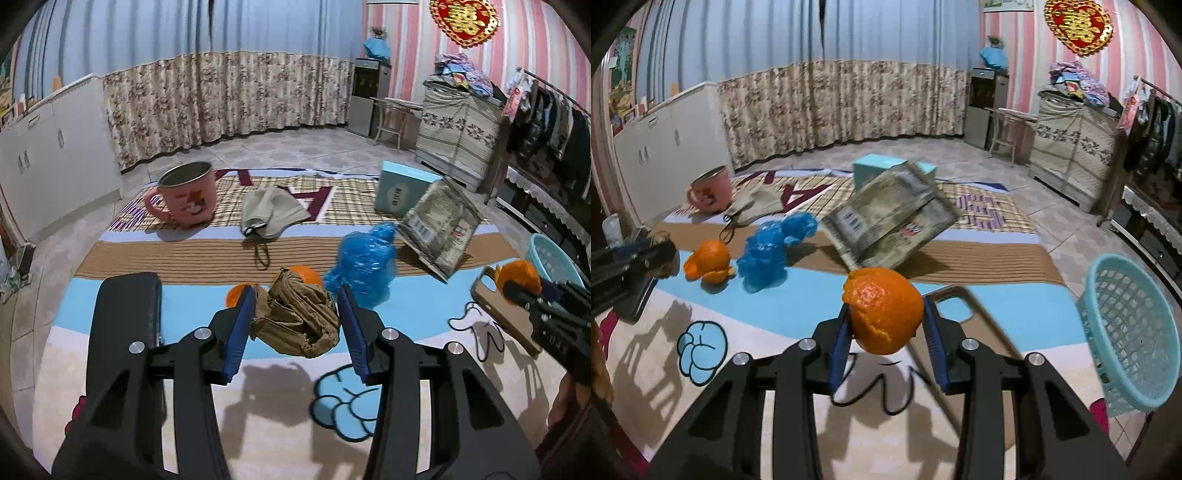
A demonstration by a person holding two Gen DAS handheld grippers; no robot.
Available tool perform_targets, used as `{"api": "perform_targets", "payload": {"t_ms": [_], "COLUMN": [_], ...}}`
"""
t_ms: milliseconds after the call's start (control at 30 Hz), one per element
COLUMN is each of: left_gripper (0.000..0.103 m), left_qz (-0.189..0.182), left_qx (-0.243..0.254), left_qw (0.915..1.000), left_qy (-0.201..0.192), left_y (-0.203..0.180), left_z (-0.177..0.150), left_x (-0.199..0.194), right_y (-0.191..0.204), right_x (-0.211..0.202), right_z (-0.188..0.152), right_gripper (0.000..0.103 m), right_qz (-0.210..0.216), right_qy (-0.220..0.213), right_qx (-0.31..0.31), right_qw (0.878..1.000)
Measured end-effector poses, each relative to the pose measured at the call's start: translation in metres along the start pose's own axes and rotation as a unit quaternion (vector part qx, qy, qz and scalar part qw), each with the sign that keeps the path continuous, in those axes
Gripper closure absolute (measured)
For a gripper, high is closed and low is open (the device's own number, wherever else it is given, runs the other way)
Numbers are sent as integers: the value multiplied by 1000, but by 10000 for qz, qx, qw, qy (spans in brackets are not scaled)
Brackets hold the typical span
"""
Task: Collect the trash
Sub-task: 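Carry the brown paper and orange in both tools over the blue basket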
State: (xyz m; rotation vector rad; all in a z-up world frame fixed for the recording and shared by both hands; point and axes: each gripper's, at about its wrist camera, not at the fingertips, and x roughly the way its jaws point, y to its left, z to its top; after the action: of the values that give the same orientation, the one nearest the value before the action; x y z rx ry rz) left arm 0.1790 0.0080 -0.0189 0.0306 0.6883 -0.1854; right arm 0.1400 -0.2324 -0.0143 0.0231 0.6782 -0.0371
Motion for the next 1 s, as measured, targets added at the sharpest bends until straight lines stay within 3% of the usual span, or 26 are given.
{"api": "perform_targets", "payload": {"t_ms": [233,467,767,1000], "left_gripper": [58,58,58,58], "left_qz": [-216,-552,-1113,-1673], "left_qx": [50,358,983,1386], "left_qw": [9998,9974,9881,9757], "left_qy": [-20,-291,-410,-293], "left_y": [-23,-83,-200,-301], "left_z": [5,22,36,33], "left_x": [-2,-20,-24,-7], "right_y": [-31,-88,-201,-267], "right_x": [-22,-58,-93,-95], "right_z": [-1,4,-12,-29], "right_gripper": [66,66,66,66], "right_qz": [-125,-419,-1272,-1619], "right_qy": [-43,-240,-311,-232], "right_qx": [157,307,850,1328], "right_qw": [9998,9984,9877,9776]}}
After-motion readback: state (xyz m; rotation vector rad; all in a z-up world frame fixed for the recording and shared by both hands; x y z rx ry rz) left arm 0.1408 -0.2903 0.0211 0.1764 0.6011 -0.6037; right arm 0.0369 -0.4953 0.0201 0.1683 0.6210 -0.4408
